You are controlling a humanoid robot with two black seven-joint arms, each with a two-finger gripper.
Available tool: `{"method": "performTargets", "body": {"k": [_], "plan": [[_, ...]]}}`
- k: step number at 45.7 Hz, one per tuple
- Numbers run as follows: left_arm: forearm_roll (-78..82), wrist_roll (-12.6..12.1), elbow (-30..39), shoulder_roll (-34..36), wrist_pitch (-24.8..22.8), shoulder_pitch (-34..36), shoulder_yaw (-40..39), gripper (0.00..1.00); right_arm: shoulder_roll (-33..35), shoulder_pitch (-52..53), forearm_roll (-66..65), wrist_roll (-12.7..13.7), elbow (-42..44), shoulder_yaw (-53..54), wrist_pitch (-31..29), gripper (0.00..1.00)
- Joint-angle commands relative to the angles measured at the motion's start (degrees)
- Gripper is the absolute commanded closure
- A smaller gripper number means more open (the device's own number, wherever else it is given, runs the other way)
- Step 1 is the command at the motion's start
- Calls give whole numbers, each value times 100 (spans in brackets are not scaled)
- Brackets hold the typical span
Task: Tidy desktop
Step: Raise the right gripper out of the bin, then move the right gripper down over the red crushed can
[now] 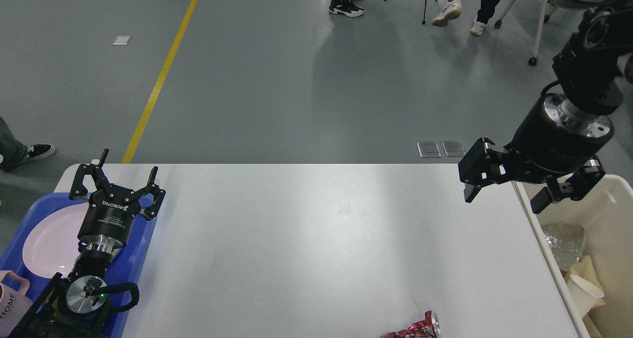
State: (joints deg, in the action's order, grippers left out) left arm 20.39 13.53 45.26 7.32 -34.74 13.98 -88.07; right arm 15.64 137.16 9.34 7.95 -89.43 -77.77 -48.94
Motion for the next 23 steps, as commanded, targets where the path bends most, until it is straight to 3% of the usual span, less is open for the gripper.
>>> {"method": "performTargets", "body": {"k": [1, 8, 16, 20, 23], "plan": [[0, 0, 0, 6, 3, 0, 0, 3, 27, -426, 725, 163, -13, -45, 499, 0], [0, 0, 0, -3, -6, 0, 0, 3, -43, -1305, 1727, 453, -110, -10, 1070, 0], [0, 0, 0, 6, 3, 0, 0, 3, -61, -1859, 2625, 462, -567, 174, 1791, 1], [0, 0, 0, -3, 3, 0, 0, 3, -26, -2192, 2888, 462, -646, 552, 2194, 13], [0, 0, 0, 6, -6, 0, 0, 3, -26, -2526, 3126, 471, -690, 763, 2625, 14]]}}
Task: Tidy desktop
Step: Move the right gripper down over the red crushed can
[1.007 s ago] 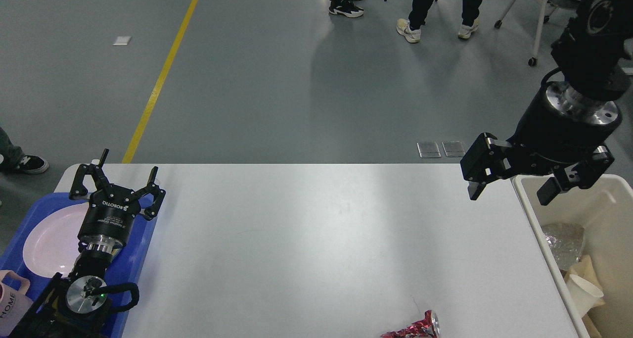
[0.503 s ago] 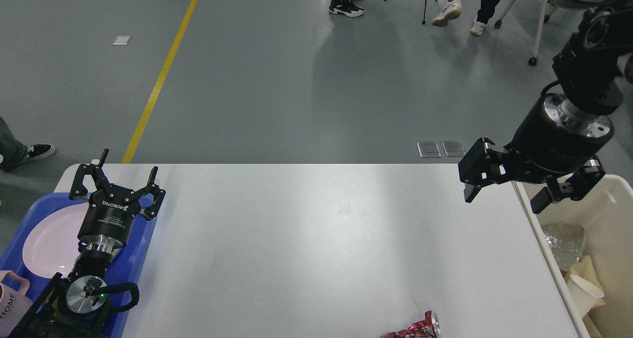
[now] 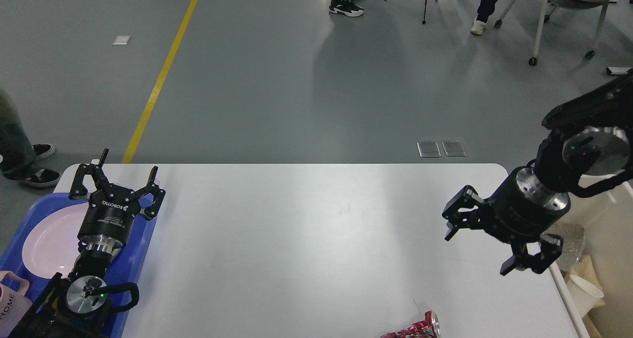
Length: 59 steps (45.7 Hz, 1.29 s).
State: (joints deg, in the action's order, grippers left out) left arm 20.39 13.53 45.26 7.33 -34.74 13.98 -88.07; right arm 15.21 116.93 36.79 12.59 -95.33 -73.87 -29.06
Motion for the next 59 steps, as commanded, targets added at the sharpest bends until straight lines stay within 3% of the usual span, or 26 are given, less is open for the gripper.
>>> {"method": "performTargets", "body": {"k": [1, 6, 16, 22, 38, 55, 59], "plan": [[0, 0, 0, -4, 3, 0, 0, 3, 9, -626, 442, -2, -108, 451, 769, 13], [0, 0, 0, -4, 3, 0, 0, 3, 9, -1215, 495, 6, -100, 1049, 1331, 9], [0, 0, 0, -4, -6, 0, 0, 3, -70, -2437, 592, 7, -91, 2069, 3247, 1], [0, 0, 0, -4, -6, 0, 0, 3, -220, -3008, 548, -2, -30, 2429, 3872, 1], [0, 0, 0, 5, -6, 0, 0, 3, -264, -4054, 610, -20, 946, 2605, 4259, 7], [0, 0, -9, -4, -6, 0, 0, 3, -351, -4476, 618, -11, 1306, 2895, 4584, 8], [0, 0, 0, -4, 3, 0, 0, 3, -361, -4617, 618, -11, 1421, 2983, 4584, 15]]}}
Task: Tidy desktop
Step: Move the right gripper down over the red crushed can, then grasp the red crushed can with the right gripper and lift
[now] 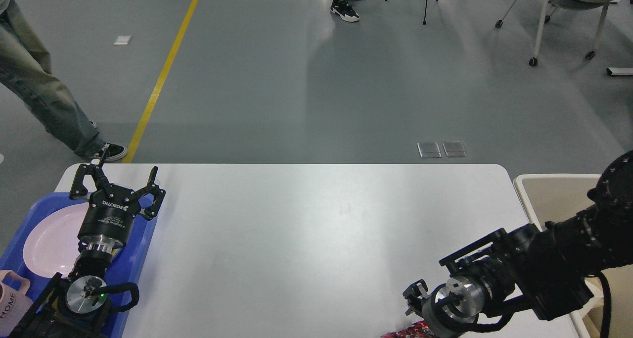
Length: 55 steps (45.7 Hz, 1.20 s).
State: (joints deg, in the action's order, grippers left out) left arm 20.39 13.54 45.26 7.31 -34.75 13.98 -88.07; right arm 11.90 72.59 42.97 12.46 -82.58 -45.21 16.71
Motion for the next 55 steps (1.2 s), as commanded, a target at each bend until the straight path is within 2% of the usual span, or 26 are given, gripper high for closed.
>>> {"method": "performTargets", "body": {"k": [1, 10, 19, 28, 40, 47, 51, 54, 55], "plan": [[0, 0, 0, -1, 3, 0, 0, 3, -30, -193, 1, 2, 146, 127, 16, 18], [0, 0, 0, -1, -6, 0, 0, 3, -30, -184, 9, 2, 146, 153, -2, 66], [0, 0, 0, -1, -6, 0, 0, 3, -30, -210, 9, 2, 242, 162, 7, 71], [0, 0, 0, -1, -5, 0, 0, 3, -30, -175, 44, 2, 216, 188, -63, 100], [0, 0, 0, -1, 3, 0, 0, 3, 67, 0, 53, 19, -3, 232, -125, 100], [0, 0, 0, -1, 3, 0, 0, 3, 348, 650, 44, 46, -591, 136, -256, 100], [0, 0, 0, 7, 3, 0, 0, 3, 445, 1159, 18, 177, -970, -101, -326, 100], [0, 0, 0, -1, -5, 0, 0, 3, 436, 1616, -35, 353, -1172, -364, -642, 100], [0, 0, 0, 7, 3, 0, 0, 3, 453, 2044, -165, 493, -1242, -618, -1357, 100]]}}
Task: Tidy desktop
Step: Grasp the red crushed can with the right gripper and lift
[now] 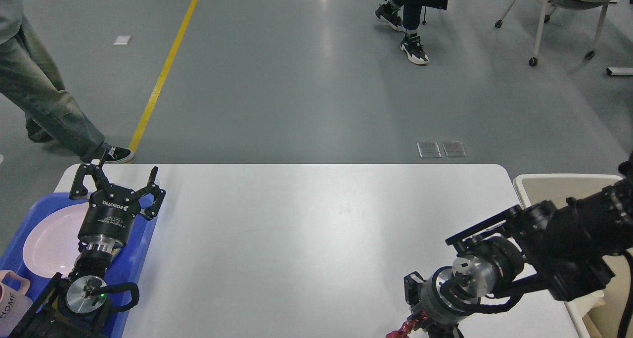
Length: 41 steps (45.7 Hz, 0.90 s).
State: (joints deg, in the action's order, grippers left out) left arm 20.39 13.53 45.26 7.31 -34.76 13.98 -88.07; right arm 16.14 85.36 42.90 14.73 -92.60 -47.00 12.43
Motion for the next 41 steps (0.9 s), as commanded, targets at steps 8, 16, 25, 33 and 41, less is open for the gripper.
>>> {"method": "performTargets", "body": {"k": [8, 16, 25, 33, 41], "plan": [[0, 0, 0, 7, 4, 0, 0, 3, 56, 2168, -1196, 276, -268, -1021, -3605, 100], [0, 0, 0, -1, 4, 0, 0, 3, 231, 3732, -2048, 267, -399, -1715, -4494, 100], [0, 0, 0, -1, 4, 0, 0, 3, 363, 5034, -2655, 241, -461, -2182, -5347, 100], [0, 0, 0, -1, -4, 0, 0, 3, 363, 5087, -2717, 241, -488, -2287, -5295, 100], [0, 0, 0, -1, 4, 0, 0, 3, 363, 5079, -2726, 241, -444, -2498, -5216, 100]]}}
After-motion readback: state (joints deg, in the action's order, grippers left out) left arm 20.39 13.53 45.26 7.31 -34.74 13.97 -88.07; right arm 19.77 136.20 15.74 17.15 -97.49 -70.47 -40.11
